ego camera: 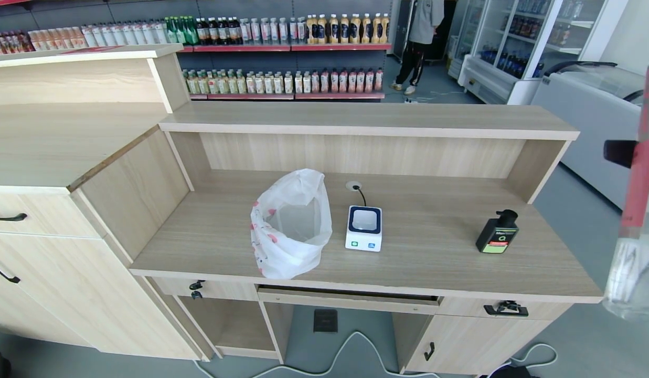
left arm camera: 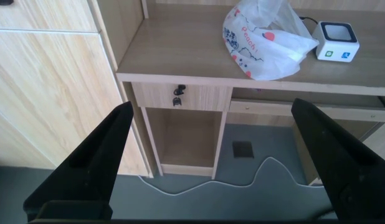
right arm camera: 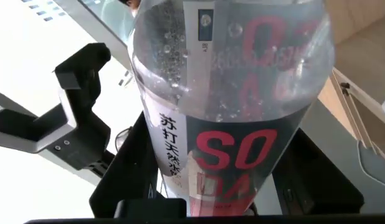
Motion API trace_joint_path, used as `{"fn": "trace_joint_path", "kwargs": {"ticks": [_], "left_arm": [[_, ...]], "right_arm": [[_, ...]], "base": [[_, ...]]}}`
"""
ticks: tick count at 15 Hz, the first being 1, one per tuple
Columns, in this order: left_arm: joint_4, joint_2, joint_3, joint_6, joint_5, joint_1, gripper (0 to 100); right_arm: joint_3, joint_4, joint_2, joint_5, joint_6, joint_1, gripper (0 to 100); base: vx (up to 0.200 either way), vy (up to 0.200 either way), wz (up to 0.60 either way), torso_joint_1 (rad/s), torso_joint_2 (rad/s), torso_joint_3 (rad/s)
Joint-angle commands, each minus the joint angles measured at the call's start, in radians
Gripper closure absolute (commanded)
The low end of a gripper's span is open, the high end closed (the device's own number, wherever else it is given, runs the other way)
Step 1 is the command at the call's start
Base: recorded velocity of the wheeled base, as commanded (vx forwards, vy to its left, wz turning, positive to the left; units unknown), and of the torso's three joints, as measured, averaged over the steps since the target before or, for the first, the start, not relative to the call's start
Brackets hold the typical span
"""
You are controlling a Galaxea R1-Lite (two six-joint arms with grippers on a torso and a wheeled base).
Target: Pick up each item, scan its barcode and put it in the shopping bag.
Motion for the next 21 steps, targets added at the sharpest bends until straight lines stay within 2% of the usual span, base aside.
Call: {"fn": "trace_joint_path", "kwargs": {"ticks": [1, 4, 7, 11, 14, 17, 21], "left_arm": [[0.000, 0.002, 0.000, 0.000, 0.000, 0.000, 0], [0.000, 0.002, 0.000, 0.000, 0.000, 0.000, 0], [0.000, 0.002, 0.000, 0.000, 0.000, 0.000, 0], [0.000, 0.002, 0.000, 0.000, 0.000, 0.000, 0], [0.000, 0.002, 0.000, 0.000, 0.000, 0.000, 0], [0.000, 0.002, 0.000, 0.000, -0.001, 0.000, 0], [0.000, 0.002, 0.000, 0.000, 0.000, 0.000, 0]], "right_arm": [[-0.022, -0.063, 0.043, -0.001, -0.001, 0.058, 100], [-0.037, -0.217, 0.123, -0.002, 0.005, 0.109, 100], [-0.046, -0.238, 0.131, -0.002, 0.012, 0.116, 100], [-0.046, -0.240, 0.043, -0.002, 0.144, 0.159, 100], [-0.034, -0.263, 0.047, -0.001, 0.140, 0.184, 100], [0.009, -0.253, 0.063, -0.002, 0.028, 0.190, 100], [0.037, -0.252, 0.054, -0.002, 0.015, 0.191, 100]], "base": [[0.000, 0.000, 0.00, 0.000, 0.00, 0.000], [0.000, 0.000, 0.00, 0.000, 0.00, 0.000], [0.000, 0.000, 0.00, 0.000, 0.00, 0.000], [0.000, 0.000, 0.00, 0.000, 0.00, 0.000], [0.000, 0.000, 0.00, 0.000, 0.00, 0.000], [0.000, 0.000, 0.00, 0.000, 0.00, 0.000], [0.000, 0.000, 0.00, 0.000, 0.00, 0.000]]}}
